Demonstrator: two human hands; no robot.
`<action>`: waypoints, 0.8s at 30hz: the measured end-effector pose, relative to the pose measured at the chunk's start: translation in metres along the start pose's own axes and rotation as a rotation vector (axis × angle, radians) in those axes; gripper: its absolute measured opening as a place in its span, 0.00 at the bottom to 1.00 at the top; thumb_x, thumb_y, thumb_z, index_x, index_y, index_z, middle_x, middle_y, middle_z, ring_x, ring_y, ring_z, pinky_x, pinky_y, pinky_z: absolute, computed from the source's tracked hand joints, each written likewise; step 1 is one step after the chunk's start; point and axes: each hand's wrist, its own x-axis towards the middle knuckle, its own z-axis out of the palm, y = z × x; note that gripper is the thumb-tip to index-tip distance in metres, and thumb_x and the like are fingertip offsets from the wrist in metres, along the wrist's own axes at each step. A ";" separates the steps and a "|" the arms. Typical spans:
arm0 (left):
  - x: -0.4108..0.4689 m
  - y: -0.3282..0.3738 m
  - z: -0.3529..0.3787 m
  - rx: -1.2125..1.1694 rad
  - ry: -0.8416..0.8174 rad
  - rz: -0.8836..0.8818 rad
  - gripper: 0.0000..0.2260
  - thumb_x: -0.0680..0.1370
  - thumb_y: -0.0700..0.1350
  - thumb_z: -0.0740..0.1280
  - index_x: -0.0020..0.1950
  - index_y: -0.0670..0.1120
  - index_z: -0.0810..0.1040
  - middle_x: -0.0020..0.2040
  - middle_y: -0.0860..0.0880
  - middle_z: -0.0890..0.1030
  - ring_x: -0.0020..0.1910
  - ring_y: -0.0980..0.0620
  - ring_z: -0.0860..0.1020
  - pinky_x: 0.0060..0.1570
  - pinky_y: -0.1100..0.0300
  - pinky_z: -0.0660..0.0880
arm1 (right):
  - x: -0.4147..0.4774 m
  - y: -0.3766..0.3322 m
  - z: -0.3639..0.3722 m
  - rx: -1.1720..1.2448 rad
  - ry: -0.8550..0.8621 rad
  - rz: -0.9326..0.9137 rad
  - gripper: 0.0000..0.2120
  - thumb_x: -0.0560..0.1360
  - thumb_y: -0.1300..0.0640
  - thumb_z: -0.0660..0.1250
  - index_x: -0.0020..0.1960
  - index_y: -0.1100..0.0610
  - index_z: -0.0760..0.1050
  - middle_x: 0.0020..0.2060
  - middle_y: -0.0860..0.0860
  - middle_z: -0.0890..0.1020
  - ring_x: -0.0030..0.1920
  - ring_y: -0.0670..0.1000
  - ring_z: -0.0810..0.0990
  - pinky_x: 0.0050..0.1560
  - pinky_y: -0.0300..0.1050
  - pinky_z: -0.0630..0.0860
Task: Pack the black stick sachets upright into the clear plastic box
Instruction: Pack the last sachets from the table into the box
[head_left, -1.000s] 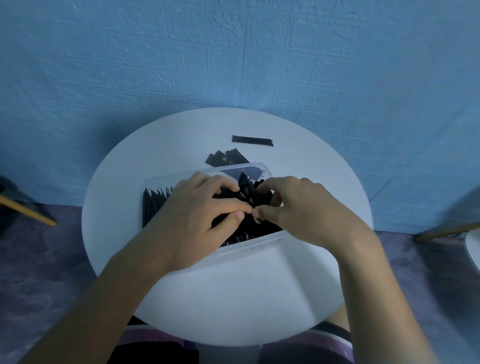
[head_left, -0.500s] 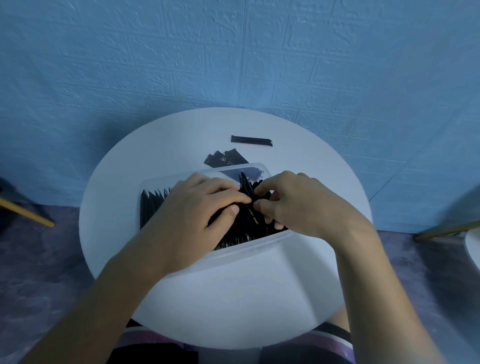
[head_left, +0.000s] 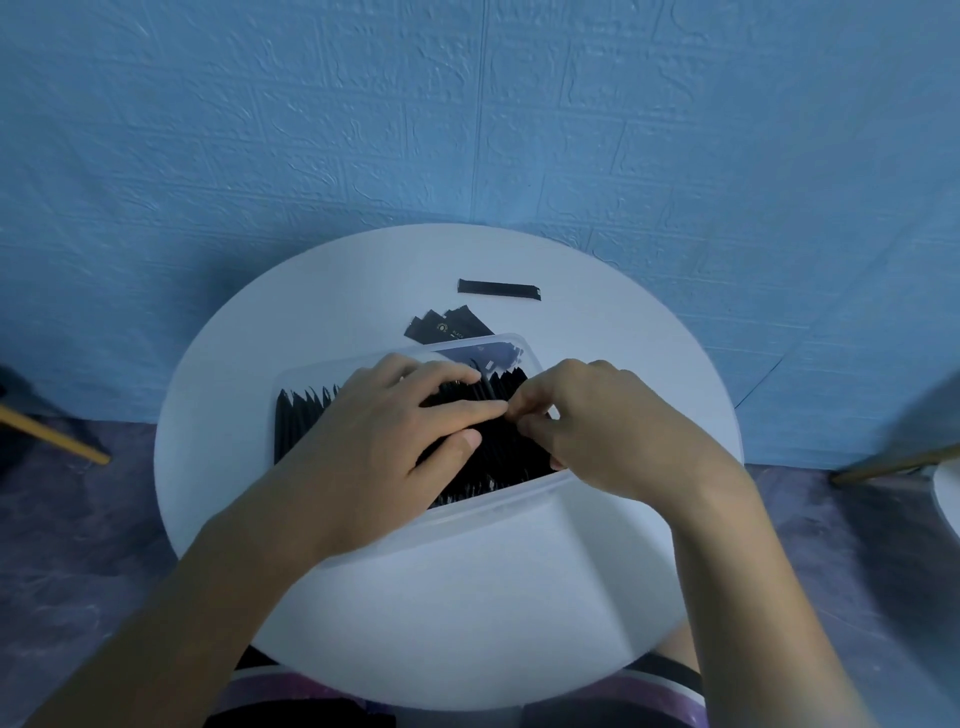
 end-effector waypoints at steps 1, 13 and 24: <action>0.001 0.001 -0.001 0.005 -0.015 -0.001 0.19 0.82 0.57 0.53 0.69 0.62 0.77 0.69 0.60 0.74 0.62 0.52 0.71 0.61 0.49 0.71 | -0.001 0.000 0.001 -0.009 0.005 -0.004 0.12 0.81 0.56 0.61 0.53 0.44 0.82 0.46 0.46 0.84 0.45 0.50 0.81 0.51 0.46 0.77; -0.001 -0.003 0.000 -0.009 -0.009 -0.020 0.18 0.83 0.55 0.53 0.63 0.62 0.80 0.67 0.62 0.75 0.59 0.54 0.69 0.60 0.52 0.69 | 0.052 0.029 -0.016 0.460 0.146 -0.146 0.08 0.79 0.60 0.66 0.47 0.55 0.83 0.34 0.50 0.84 0.31 0.46 0.78 0.30 0.38 0.73; -0.005 -0.002 -0.003 -0.024 -0.046 -0.034 0.18 0.83 0.56 0.52 0.64 0.63 0.79 0.67 0.63 0.74 0.62 0.55 0.68 0.60 0.56 0.65 | 0.169 0.061 0.027 0.268 0.046 -0.134 0.15 0.68 0.42 0.78 0.52 0.43 0.82 0.44 0.46 0.77 0.39 0.45 0.75 0.46 0.41 0.72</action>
